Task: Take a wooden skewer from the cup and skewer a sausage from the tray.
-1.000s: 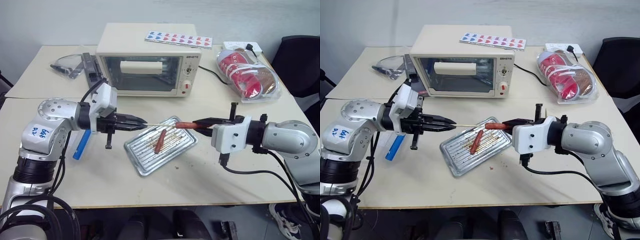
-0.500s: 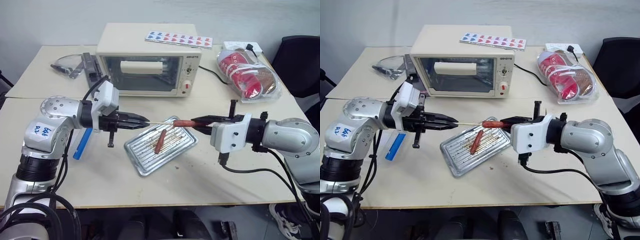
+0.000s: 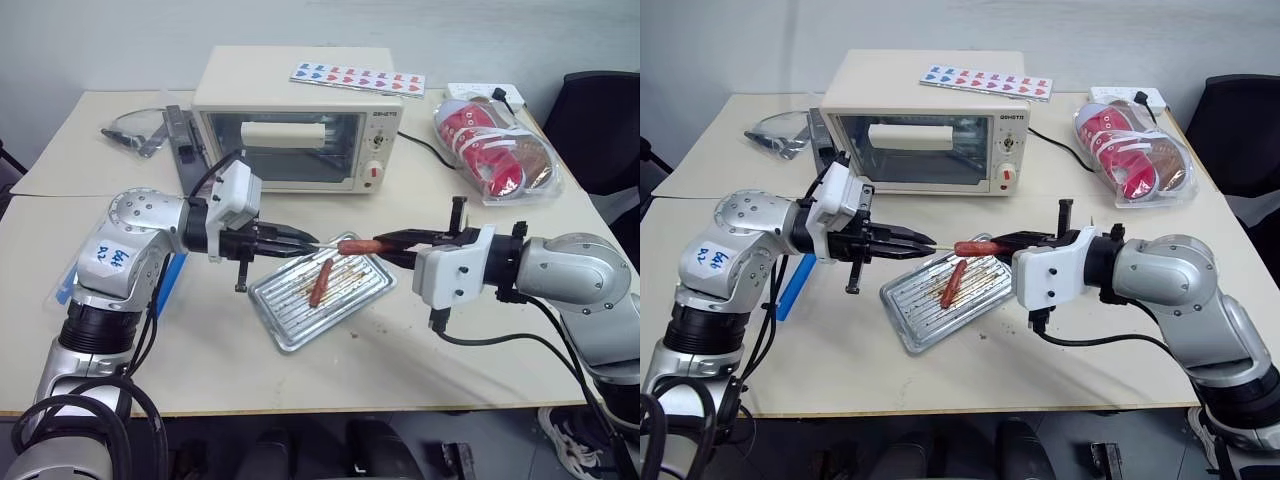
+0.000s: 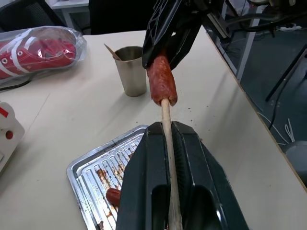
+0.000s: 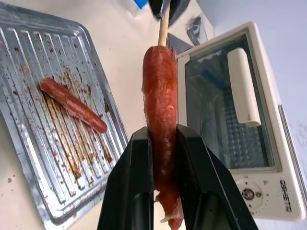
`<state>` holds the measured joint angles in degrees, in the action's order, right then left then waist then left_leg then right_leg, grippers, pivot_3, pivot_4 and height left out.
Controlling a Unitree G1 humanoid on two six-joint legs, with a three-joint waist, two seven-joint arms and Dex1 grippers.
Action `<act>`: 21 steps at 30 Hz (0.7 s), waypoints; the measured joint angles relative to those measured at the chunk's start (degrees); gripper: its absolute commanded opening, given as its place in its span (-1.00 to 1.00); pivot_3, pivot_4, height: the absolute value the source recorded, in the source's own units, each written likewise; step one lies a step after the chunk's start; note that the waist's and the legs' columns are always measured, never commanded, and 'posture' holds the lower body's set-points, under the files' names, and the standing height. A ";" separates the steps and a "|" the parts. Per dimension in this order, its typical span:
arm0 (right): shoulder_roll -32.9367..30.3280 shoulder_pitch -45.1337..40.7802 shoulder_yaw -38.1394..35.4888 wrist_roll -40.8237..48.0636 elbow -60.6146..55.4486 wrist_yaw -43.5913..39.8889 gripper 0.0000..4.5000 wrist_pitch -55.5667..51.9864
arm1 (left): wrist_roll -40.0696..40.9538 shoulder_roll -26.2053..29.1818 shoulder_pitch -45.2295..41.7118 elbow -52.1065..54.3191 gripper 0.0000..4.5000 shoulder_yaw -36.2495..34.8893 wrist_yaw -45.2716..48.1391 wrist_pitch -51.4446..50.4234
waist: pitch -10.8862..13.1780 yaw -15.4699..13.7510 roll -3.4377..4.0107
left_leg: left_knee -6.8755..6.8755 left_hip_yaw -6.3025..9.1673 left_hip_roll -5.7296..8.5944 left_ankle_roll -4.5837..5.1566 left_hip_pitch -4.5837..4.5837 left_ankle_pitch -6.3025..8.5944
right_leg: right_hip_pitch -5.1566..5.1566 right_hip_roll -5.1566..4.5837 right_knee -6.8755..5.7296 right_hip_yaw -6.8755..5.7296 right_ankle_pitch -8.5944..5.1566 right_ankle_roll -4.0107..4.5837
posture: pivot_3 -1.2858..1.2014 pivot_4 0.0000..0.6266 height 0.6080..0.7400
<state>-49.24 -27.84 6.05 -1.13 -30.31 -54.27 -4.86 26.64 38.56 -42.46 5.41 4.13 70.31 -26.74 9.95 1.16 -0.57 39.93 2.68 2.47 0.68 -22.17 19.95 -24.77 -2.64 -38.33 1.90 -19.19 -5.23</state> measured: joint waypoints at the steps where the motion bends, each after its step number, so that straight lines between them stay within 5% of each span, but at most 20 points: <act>1: 0.00 0.00 0.00 -0.01 0.00 0.00 -0.79 -0.02 | -0.01 -0.07 0.00 -0.08 -1.00 0.00 0.01 0.02 | 0.00 -0.01 0.00 | 0.00 0.00 0.00 0.00 0.00 0.00 | 0.00 0.00 0.00 0.00 0.00 0.00 | 0.03 -0.52 1.00; 8: 0.46 -0.02 0.50 0.15 -0.54 -0.18 -0.02 0.59 | -0.21 -0.69 -0.12 -0.28 -1.00 0.46 -0.07 0.95 | 0.00 0.01 0.00 | 0.01 0.00 0.00 0.00 0.00 0.00 | 0.01 0.00 0.00 0.00 0.00 0.00 | 0.03 -0.52 1.00; 16: -0.26 -0.15 -2.46 2.37 -0.43 -0.53 -0.02 -0.96 | -1.99 1.86 8.13 4.15 -1.00 -3.67 -6.22 1.98 | 0.00 0.22 0.00 | -0.05 0.01 -0.02 -0.01 0.00 0.00 | -0.02 0.00 0.00 0.01 0.00 0.00 | 0.03 -0.52 1.00; 21: 0.34 -2.05 -6.31 14.30 -0.93 -1.77 -0.02 -12.92 | -4.37 2.16 18.66 13.89 -1.00 -10.53 -17.11 1.58 | 0.00 0.26 0.00 | -0.06 0.01 -0.04 0.00 0.00 0.01 | -0.01 0.00 -0.01 0.03 0.00 0.00 | 0.03 -0.52 1.00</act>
<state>-48.91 -29.89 -0.25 13.17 -31.24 -56.04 -17.79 22.26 40.71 -23.80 19.31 -6.40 53.20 -25.16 9.95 1.42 -0.57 39.87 2.69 2.43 0.68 -22.17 19.96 -24.79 -2.63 -38.34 1.93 -19.20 -5.22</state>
